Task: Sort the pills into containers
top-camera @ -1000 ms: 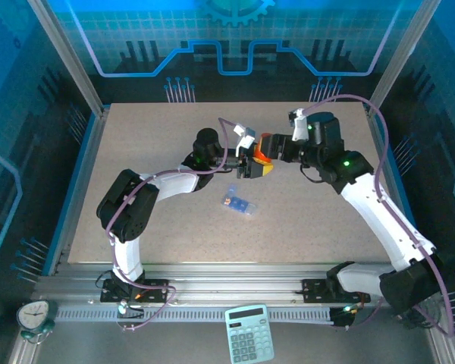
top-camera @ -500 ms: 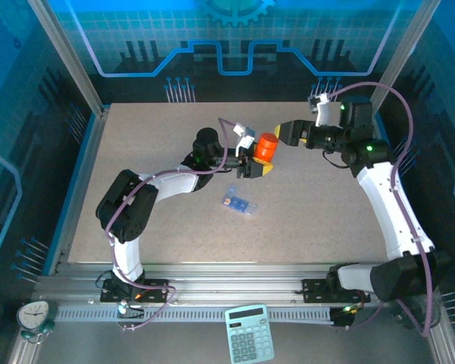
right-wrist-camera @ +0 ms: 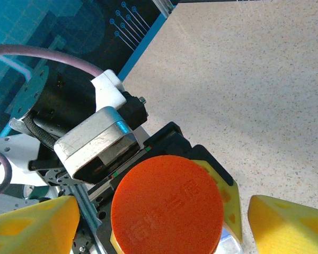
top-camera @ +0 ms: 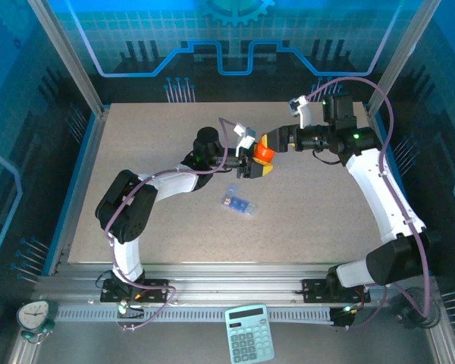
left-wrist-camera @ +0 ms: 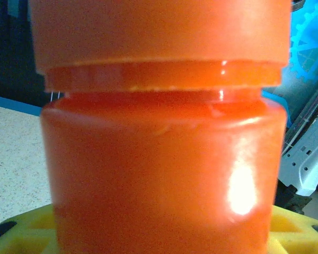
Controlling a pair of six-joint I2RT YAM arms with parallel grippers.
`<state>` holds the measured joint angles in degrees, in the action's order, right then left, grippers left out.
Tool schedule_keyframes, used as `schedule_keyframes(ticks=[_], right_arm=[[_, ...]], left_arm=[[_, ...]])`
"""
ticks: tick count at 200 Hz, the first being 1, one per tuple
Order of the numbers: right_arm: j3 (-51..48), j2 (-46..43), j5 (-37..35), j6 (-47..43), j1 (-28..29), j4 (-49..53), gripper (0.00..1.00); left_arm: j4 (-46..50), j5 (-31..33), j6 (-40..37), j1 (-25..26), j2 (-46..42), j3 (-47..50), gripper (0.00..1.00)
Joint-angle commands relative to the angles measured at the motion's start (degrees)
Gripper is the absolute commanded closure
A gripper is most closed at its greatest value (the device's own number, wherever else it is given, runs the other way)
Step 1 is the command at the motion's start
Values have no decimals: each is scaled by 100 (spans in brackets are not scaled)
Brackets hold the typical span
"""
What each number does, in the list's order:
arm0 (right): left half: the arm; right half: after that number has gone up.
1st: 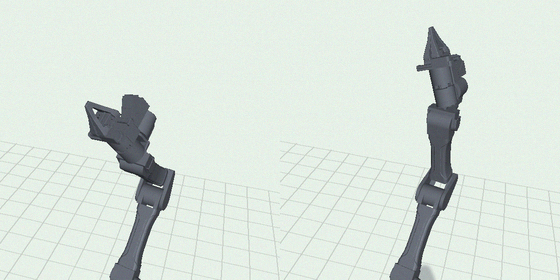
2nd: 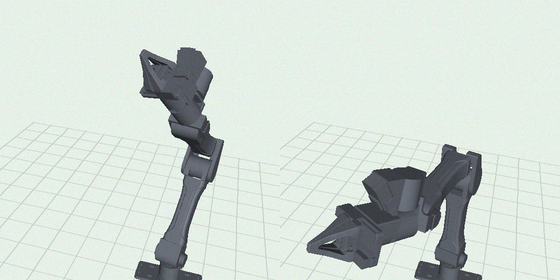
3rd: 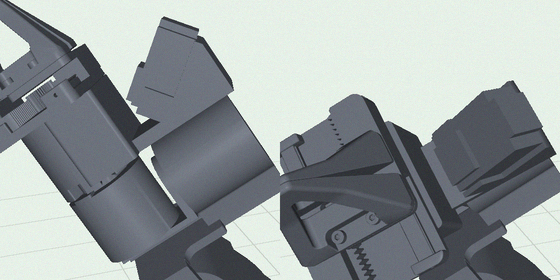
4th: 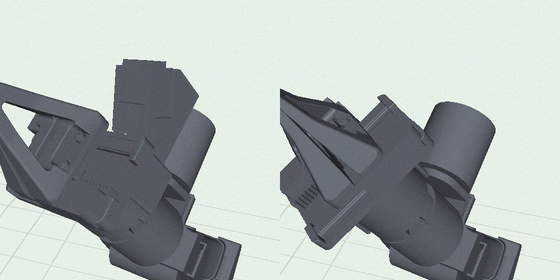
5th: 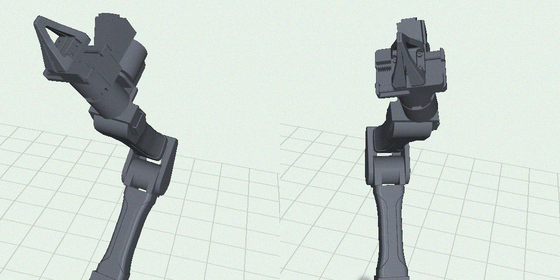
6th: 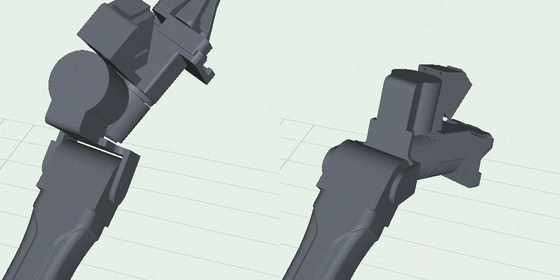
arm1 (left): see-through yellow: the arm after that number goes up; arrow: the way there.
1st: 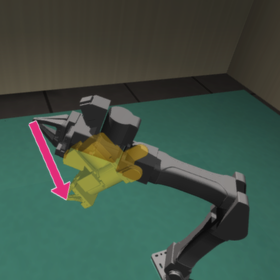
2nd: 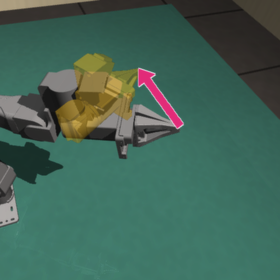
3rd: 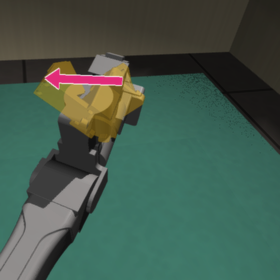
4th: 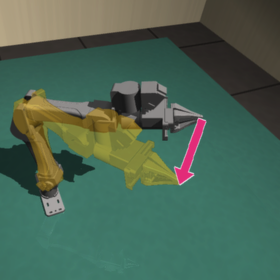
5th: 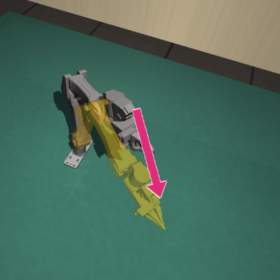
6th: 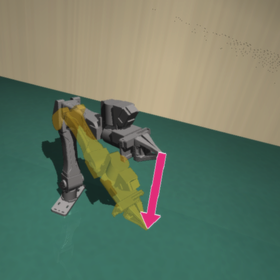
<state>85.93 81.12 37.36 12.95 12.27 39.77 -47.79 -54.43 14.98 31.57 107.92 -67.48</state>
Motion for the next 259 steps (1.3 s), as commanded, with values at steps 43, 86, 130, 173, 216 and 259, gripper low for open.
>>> schedule_keyframes(ticks=[43, 86, 130, 173, 216, 259], right_arm=[[93, 160, 52, -143, 111, 145, 25], [6, 142, 20, -71, 129, 95, 50], [-514, -175, -715, 452, 283, -176, 61], [-1737, -901, -2683, 1798, 949, -962, 64], [-2039, -981, -3162, 2254, 1398, -1314, 63], [-1686, -888, -2944, 2105, 1279, -1132, 56]], left_arm=[[-94, -182, -55, 33, -157, -229, 90], [-95, -182, -47, 29, -157, -236, 90], [-112, -129, -33, 28, -144, -260, 91], [-116, -94, -38, 31, -138, -269, 91], [-108, -76, -18, 33, -113, -273, 91], [-101, -76, -37, 32, -96, -263, 91]])
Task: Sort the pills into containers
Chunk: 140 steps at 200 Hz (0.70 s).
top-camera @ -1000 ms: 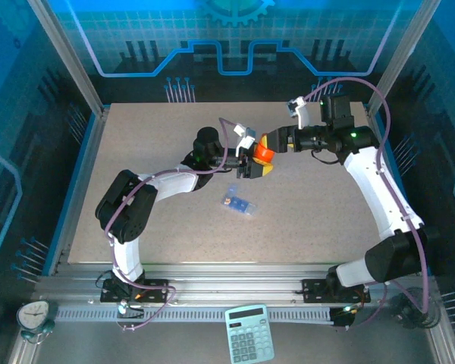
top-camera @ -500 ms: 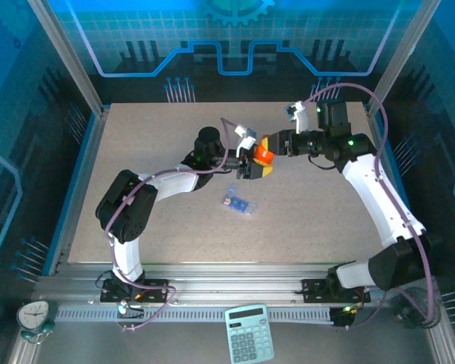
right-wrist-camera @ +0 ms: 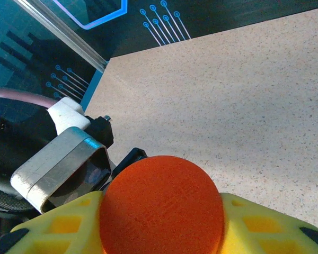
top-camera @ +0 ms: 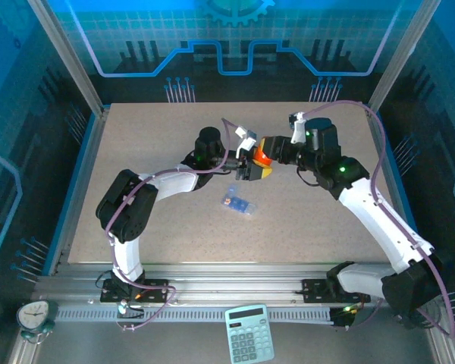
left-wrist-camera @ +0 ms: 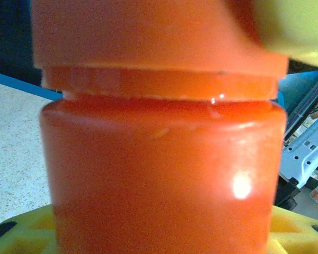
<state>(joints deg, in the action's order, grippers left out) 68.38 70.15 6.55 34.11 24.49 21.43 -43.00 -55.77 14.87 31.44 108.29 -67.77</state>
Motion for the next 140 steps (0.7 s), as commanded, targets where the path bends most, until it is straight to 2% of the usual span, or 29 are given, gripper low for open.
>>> schedule_keyframes(ticks=[1, 14, 40, 52, 71, 91, 113, 140], right_arm=[[78, 205, 146, -14, 48, 707, 56], [254, 208, 432, -108, -143, 796, 48], [597, 42, 1048, -357, -563, 1056, 24], [699, -110, 1301, -492, -741, 1216, 18], [751, -359, 1594, -691, -1032, 1447, 14], [807, -451, 1863, -1037, -1370, 1693, 12], [1037, -200, 2313, -1437, -1727, 1994, 12], [1402, 321, 2680, -1920, -1857, 2336, 12]], left_arm=[[-579, 57, -32, 41, -133, -231, 91], [-534, 66, -81, 46, -130, -228, 91], [-460, 84, -181, 4, -131, -200, 91], [-448, 79, -224, -28, -124, -185, 91], [-232, 49, -444, -52, -165, -186, 91], [545, 22, -1054, -61, -263, -282, 91], [1529, 5, -1776, -59, -347, -453, 91], [2290, 5, -2332, -81, -360, -624, 91]])
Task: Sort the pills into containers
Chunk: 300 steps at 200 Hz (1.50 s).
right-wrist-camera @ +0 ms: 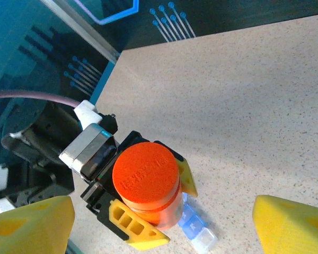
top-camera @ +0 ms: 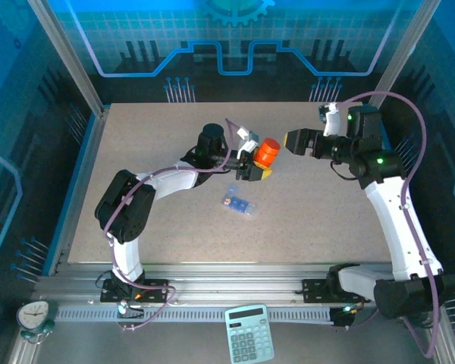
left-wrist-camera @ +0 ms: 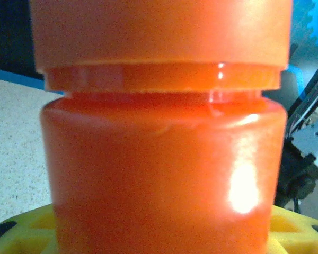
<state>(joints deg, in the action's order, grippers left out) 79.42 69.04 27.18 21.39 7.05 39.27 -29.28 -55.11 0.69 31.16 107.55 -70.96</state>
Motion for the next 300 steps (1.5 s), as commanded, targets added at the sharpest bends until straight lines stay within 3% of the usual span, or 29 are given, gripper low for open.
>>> schedule_keyframes(ticks=[1, 54, 110, 217, 243, 300], right_arm=[[313, 452, 624, -664, -114, 558, 12], [464, 1087, 1314, -1016, -102, 695, 10], [272, 1142, 1185, -946, 40, 562, 11], [380, 1402, 968, -996, 475, 600, 16], [373, 1472, 929, -990, 530, 611, 23], [310, 1499, 828, -844, 654, 549, 52]], left_arm=[[938, -61, -926, -55, -282, -305, 91], [1686, -114, -1485, -99, -208, -539, 91], [2532, -192, -2034, -111, -35, -934, 91], [2788, -228, -2189, -121, 100, -1060, 91], [2787, -228, -2179, -123, 89, -1060, 91], [2787, -228, -2174, -125, 76, -1052, 91]])
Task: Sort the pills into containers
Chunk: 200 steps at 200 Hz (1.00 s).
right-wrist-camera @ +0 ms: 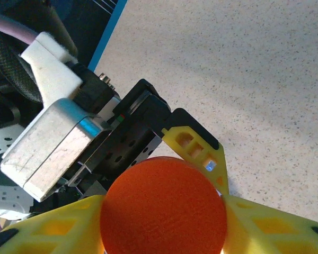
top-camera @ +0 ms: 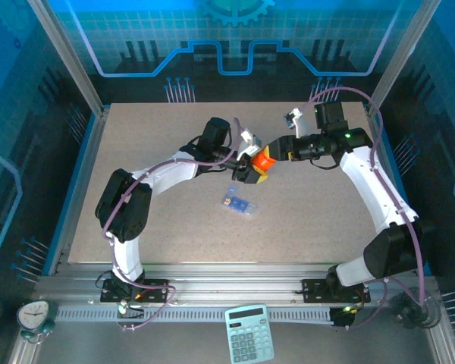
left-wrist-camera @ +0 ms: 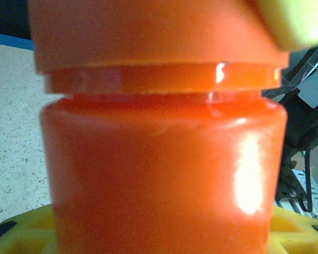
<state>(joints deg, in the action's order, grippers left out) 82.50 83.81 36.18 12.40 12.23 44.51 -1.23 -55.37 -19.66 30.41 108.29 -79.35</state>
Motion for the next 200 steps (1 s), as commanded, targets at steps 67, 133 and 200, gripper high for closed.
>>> schedule_keyframes(ticks=[67, 133, 200], right_arm=[[-1097, -469, -1480, 2042, 647, -954, 63], [-983, -557, -1597, 2224, 737, -902, 58], [-470, -671, -1242, 1655, 563, -376, 30]], left_arm=[[-132, -184, -44, -52, 12, -213, 91], [-122, -175, -29, -53, 10, -204, 91], [-114, -175, -56, -48, -14, -160, 91]])
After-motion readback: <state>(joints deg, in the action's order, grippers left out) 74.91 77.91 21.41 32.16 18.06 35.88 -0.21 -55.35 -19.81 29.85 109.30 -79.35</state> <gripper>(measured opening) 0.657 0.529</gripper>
